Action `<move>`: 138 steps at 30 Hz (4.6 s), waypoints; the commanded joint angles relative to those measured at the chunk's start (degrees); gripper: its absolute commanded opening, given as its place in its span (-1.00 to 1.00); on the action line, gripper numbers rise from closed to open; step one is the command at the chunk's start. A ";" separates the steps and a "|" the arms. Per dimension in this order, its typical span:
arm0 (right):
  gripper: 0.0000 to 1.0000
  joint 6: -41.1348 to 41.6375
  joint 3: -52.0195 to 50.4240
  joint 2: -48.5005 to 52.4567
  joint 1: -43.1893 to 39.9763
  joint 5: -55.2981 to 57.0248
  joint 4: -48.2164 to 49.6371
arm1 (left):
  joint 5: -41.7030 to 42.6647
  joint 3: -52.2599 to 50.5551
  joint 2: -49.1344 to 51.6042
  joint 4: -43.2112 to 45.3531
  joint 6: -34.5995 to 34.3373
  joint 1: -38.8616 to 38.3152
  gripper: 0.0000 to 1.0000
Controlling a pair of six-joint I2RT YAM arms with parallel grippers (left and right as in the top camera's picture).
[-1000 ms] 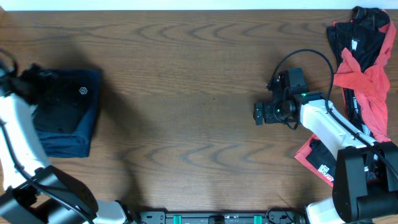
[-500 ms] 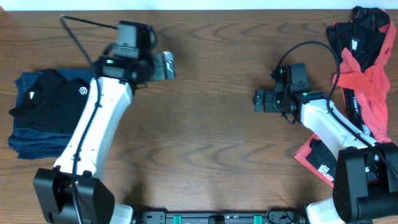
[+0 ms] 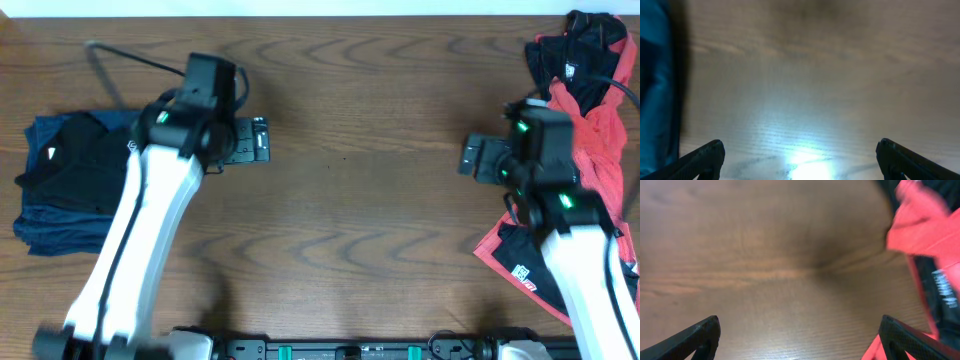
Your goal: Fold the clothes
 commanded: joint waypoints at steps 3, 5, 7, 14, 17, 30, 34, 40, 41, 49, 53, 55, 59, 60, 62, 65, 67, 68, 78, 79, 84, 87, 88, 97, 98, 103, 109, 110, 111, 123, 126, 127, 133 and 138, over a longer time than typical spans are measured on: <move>0.98 1.55 -7.04 -14.14 -0.35 2.62 -0.11 | -1.31 -8.59 -16.20 5.46 -2.45 0.09 0.96; 0.98 2.78 -10.29 -20.50 -0.35 3.98 -0.20 | -1.77 -13.84 -23.56 8.50 -2.45 0.09 0.96; 0.98 4.28 -13.44 -26.93 -0.35 5.88 -0.42 | -2.75 -18.64 -30.49 10.99 -2.47 0.09 0.96; 0.99 5.14 -19.04 -40.15 -0.35 8.66 -1.01 | -2.78 -29.73 -48.28 15.82 -2.45 0.09 0.96; 0.98 5.14 -19.08 -40.68 -0.35 8.66 -2.78 | -2.75 -30.14 -50.56 13.94 -2.45 0.09 0.96; 0.98 5.14 -19.08 -40.59 -0.35 8.66 -13.97 | -2.75 -30.14 -50.69 12.46 -2.45 0.09 0.96; 0.98 5.14 -19.08 -40.59 -0.35 8.66 -17.31 | -2.75 -30.14 -50.69 12.46 -2.45 0.09 0.96; 0.98 5.14 -19.08 -40.59 -0.35 8.66 -20.31 | -2.75 -30.14 -50.69 12.46 -2.45 0.09 0.96; 0.98 5.14 -19.08 -40.59 -0.35 8.66 -20.28 | -2.75 -30.14 -50.69 12.46 -2.45 0.09 0.96; 0.98 5.11 -22.84 -46.05 -0.35 8.61 -20.28 | -2.75 -30.14 -50.69 12.46 -2.45 0.09 0.96; 0.99 5.14 -28.87 -52.13 -0.37 7.82 -17.22 | -2.75 -30.14 -50.69 12.46 -2.45 0.09 0.96; 0.99 5.09 -31.82 -54.97 -0.35 6.27 -13.16 | -2.75 -30.14 -50.69 12.46 -2.45 0.09 0.96; 0.98 3.78 -37.46 -59.58 -0.35 3.80 -1.51 | -2.75 -30.14 -50.69 12.46 -2.45 0.09 0.96; 0.98 2.58 -38.80 -60.41 -0.35 3.10 1.90 | -2.75 -30.14 -50.69 12.46 -2.45 0.09 0.96; 0.98 0.42 -40.96 -61.61 -0.35 2.16 7.67 | -2.75 -30.14 -50.69 12.44 -2.45 0.09 0.96; 0.98 -2.49 -43.63 -63.41 -0.35 1.97 14.71 | -2.75 -30.14 -50.69 12.44 -2.45 0.09 0.96; 0.98 -4.24 -45.27 -64.39 -0.35 1.97 18.64 | -2.75 -30.14 -50.69 12.44 -2.45 0.09 0.96; 0.98 -5.09 -46.27 -64.92 -0.35 1.97 20.92 | -2.75 -30.14 -50.69 12.44 -2.45 0.09 0.96; 0.98 -10.19 -53.66 -65.13 -0.35 0.57 35.39 | -2.75 -30.14 -50.69 12.44 -2.45 0.09 0.96; 0.98 -11.45 -53.68 -65.13 -0.35 0.35 35.21 | -2.75 -30.14 -50.69 12.46 -2.45 0.09 0.96; 0.99 -12.98 -53.68 -65.13 -0.35 -2.08 29.20 | -2.75 -30.14 -50.69 12.44 -2.45 0.09 0.96; 0.98 -12.92 -53.72 -65.13 -0.31 -2.93 29.29 | -2.75 -30.14 -50.69 12.46 -2.45 0.09 0.96; 0.99 -12.92 -53.70 -65.13 -0.31 -2.91 29.40 | -2.75 -30.14 -50.69 12.46 -2.45 0.09 0.96; 0.98 -12.94 -53.68 -65.11 -0.28 -2.89 29.40 | -2.75 -30.14 -50.69 12.46 -2.45 0.09 0.96; 0.98 -12.92 -53.68 -65.11 -0.28 -2.91 29.40 | -2.75 -30.14 -50.69 12.44 -2.45 0.09 0.96; 0.98 -12.92 -53.68 -65.11 -0.28 -2.89 29.40 | -2.75 -30.14 -50.69 12.46 -2.45 0.09 0.96; 0.98 -12.92 -53.68 -65.11 -0.28 -2.89 29.40 | -2.75 -30.14 -50.69 12.46 -2.45 0.09 0.96; 0.99 -12.94 -53.68 -65.11 -0.28 -2.91 29.40 | -2.75 -30.14 -50.69 12.46 -2.45 0.09 0.96; 0.99 -12.92 -53.68 -65.11 -0.28 -2.91 29.40 | -2.75 -30.14 -50.69 12.44 -2.45 0.09 0.96; 0.98 -12.92 -53.68 -65.11 -0.28 -2.91 29.40 | -2.82 -30.14 -50.69 10.54 -1.05 0.09 0.96; 0.98 -12.92 -53.68 -65.11 -0.28 -2.91 29.40 | -3.21 -30.21 -51.21 6.80 -0.90 0.55 0.96; 0.98 -12.92 -53.68 -65.11 -0.28 -2.91 29.40 | -3.19 -30.36 -51.47 5.73 -0.90 1.18 0.96; 0.98 -12.92 -53.68 -65.11 -0.28 -2.91 29.40 | -2.49 -35.36 -54.80 5.42 -0.70 8.70 0.96; 0.99 -12.94 -53.68 -65.11 -0.28 -2.89 29.40 | 2.60 -44.63 -62.14 10.69 3.10 14.62 0.96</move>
